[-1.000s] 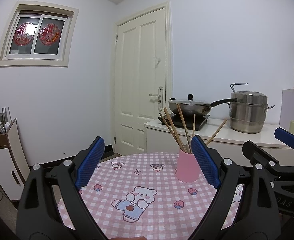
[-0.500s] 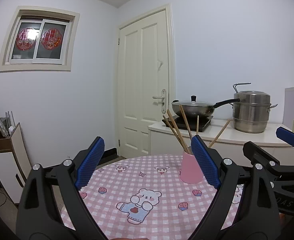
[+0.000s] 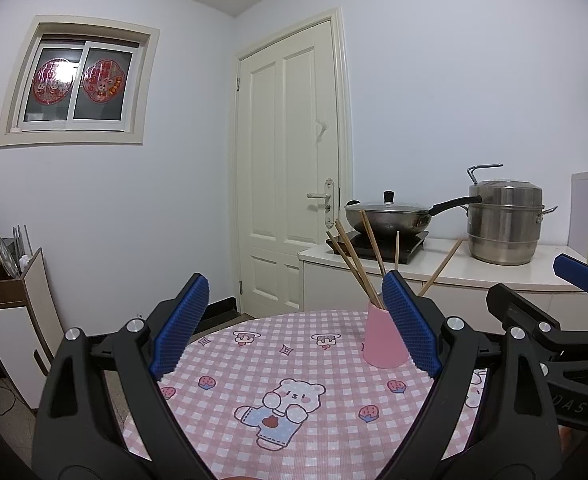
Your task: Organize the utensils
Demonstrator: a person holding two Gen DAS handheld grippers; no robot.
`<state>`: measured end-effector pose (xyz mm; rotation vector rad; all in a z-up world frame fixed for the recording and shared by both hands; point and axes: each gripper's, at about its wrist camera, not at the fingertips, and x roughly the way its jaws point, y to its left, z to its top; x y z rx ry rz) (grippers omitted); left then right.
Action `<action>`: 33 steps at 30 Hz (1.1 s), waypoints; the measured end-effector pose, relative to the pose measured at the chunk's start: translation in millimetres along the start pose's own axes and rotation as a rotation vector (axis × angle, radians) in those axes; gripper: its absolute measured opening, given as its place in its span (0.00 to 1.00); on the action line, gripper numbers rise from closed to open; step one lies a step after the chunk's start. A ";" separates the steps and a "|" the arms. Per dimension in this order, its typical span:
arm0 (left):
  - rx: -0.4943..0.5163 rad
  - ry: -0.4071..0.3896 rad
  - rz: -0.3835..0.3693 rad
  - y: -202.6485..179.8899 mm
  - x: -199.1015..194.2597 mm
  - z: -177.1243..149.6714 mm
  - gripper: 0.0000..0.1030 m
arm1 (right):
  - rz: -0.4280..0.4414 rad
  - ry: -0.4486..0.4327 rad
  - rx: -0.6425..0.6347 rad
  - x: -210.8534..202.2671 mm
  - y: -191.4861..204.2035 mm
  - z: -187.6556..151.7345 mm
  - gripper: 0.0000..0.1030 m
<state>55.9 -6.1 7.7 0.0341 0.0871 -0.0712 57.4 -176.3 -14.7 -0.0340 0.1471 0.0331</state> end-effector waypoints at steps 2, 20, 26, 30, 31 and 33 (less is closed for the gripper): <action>0.001 -0.001 0.002 -0.8 -0.2 -0.6 0.85 | -0.002 0.001 0.000 -0.1 0.5 -0.6 0.91; 0.011 0.006 0.007 0.0 0.4 -2.0 0.85 | -0.002 0.014 0.016 0.2 1.2 -4.9 0.91; 0.017 0.008 0.007 -0.8 0.4 -2.7 0.85 | -0.003 0.018 0.023 0.8 -0.7 -5.9 0.91; 0.016 0.009 0.005 -1.3 -0.1 -2.6 0.85 | -0.005 0.018 0.023 -0.6 -0.7 -6.4 0.91; 0.017 0.008 0.006 -1.4 -0.1 -2.6 0.85 | -0.004 0.018 0.023 -0.1 -0.7 -6.4 0.91; 0.018 0.009 0.006 -1.4 -0.2 -2.8 0.85 | -0.004 0.019 0.024 -0.3 -0.7 -6.7 0.91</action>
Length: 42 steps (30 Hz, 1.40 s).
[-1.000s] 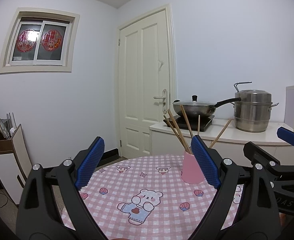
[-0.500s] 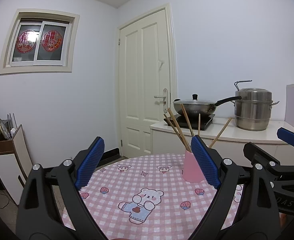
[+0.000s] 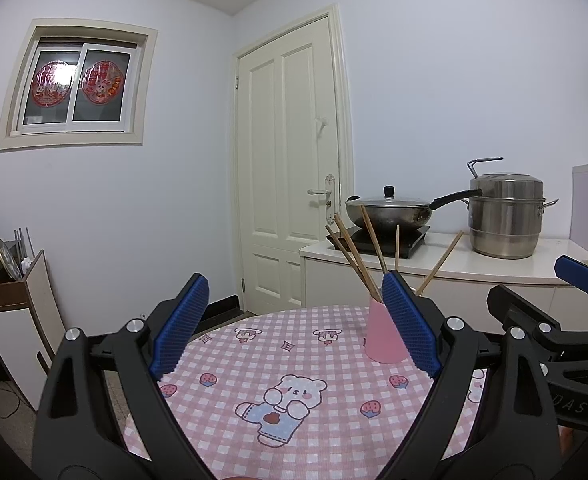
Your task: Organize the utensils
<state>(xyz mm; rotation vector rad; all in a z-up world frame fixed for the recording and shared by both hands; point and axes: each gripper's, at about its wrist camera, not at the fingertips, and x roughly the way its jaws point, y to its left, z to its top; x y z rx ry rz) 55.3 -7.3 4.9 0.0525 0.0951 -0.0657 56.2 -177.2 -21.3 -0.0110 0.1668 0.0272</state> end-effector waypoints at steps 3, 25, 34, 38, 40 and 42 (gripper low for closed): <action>0.001 0.003 -0.001 -0.4 0.5 -0.5 0.85 | -0.001 0.002 0.001 -0.4 -0.8 -0.6 0.91; 0.005 -0.001 0.002 -0.6 -0.6 -1.0 0.85 | 0.000 0.002 0.004 -0.8 -0.6 -1.2 0.92; 0.005 -0.001 0.002 0.6 -0.5 -1.2 0.85 | 0.000 0.002 0.005 -0.8 -0.7 -1.1 0.92; 0.005 -0.002 0.004 1.1 0.0 -1.2 0.85 | 0.000 0.003 0.004 -0.4 -0.4 -1.2 0.92; 0.006 -0.002 0.006 1.4 0.5 -0.8 0.85 | 0.001 0.002 0.004 -0.6 0.2 -1.6 0.92; 0.007 -0.003 0.008 1.3 0.6 -0.8 0.85 | 0.001 0.004 0.005 -0.5 0.0 -1.7 0.92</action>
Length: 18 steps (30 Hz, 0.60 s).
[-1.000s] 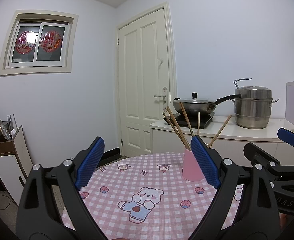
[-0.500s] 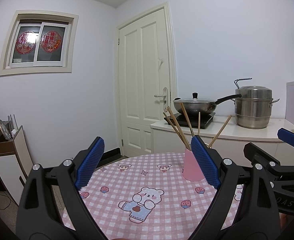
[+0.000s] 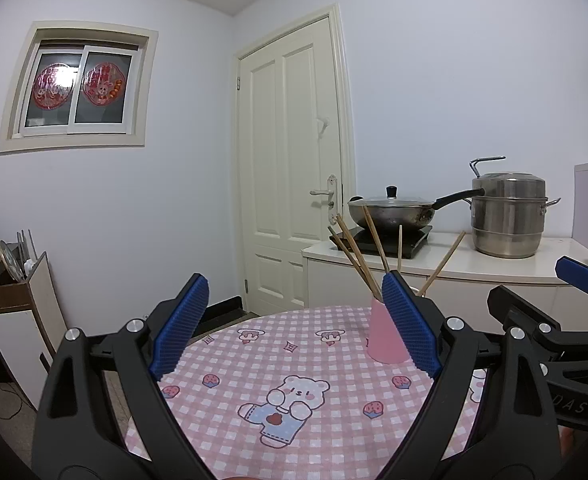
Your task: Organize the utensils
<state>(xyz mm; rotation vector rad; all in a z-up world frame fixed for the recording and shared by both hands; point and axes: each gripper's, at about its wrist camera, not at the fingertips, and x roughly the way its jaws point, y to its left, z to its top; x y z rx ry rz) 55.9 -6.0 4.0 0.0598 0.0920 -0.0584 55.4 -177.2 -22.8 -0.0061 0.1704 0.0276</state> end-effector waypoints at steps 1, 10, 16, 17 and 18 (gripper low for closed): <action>0.001 0.000 0.001 0.3 0.3 0.0 0.85 | -0.001 0.000 0.000 0.1 0.1 0.3 0.92; 0.002 0.000 0.003 0.0 0.7 0.2 0.85 | -0.002 0.002 -0.003 1.4 1.6 -0.1 0.92; 0.007 -0.003 0.011 0.3 1.6 0.1 0.85 | -0.004 0.005 -0.004 2.3 2.9 0.3 0.92; 0.007 -0.004 0.010 0.8 1.7 0.0 0.85 | -0.004 0.005 -0.004 2.6 2.6 0.4 0.92; 0.006 -0.003 0.010 1.2 1.8 -0.2 0.85 | -0.004 0.004 -0.004 2.2 3.3 0.2 0.92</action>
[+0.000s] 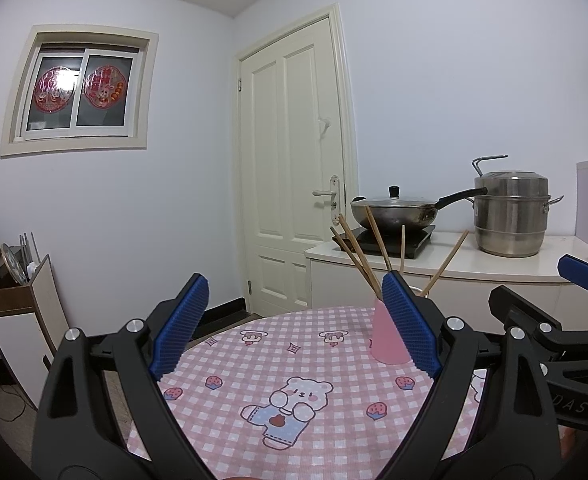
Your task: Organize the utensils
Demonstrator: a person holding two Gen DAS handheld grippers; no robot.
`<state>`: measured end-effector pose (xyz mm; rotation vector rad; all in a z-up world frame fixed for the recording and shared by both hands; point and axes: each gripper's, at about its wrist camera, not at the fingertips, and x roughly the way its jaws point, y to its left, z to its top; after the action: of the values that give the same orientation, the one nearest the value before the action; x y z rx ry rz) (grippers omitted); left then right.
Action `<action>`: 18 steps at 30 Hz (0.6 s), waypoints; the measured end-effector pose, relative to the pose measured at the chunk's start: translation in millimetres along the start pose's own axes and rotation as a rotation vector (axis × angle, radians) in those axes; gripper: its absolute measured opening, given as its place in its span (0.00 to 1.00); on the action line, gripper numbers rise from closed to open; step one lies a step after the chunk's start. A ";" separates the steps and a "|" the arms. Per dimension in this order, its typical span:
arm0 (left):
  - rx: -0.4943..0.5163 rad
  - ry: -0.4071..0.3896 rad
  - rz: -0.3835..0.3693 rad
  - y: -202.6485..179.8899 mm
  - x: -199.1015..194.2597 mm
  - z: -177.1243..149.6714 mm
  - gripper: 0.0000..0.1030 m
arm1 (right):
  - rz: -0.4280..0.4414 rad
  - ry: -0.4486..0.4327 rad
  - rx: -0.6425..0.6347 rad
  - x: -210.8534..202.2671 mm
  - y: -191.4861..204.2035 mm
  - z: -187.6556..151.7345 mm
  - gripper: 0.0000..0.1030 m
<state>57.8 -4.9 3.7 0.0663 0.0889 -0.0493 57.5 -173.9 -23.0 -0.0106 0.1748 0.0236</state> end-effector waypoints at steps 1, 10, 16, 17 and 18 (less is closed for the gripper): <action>0.000 0.001 -0.001 -0.4 0.0 0.1 0.85 | 0.000 0.001 0.000 0.4 -0.6 0.2 0.92; 0.004 0.004 0.002 -1.5 -0.1 -0.3 0.86 | 0.001 0.007 -0.001 1.0 -0.3 0.3 0.92; -0.001 0.009 -0.001 -1.4 1.1 -1.3 0.86 | 0.001 0.007 -0.001 1.3 -0.7 0.6 0.92; -0.001 0.010 -0.001 -1.3 1.3 -1.5 0.86 | 0.000 0.008 0.000 1.0 -0.3 0.2 0.92; -0.001 0.012 -0.002 -1.3 1.4 -1.4 0.86 | -0.001 0.009 0.000 0.9 -0.2 -0.1 0.92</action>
<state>59.0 -6.1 2.1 0.0659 0.1007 -0.0505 58.4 -174.1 -23.3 -0.0109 0.1840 0.0227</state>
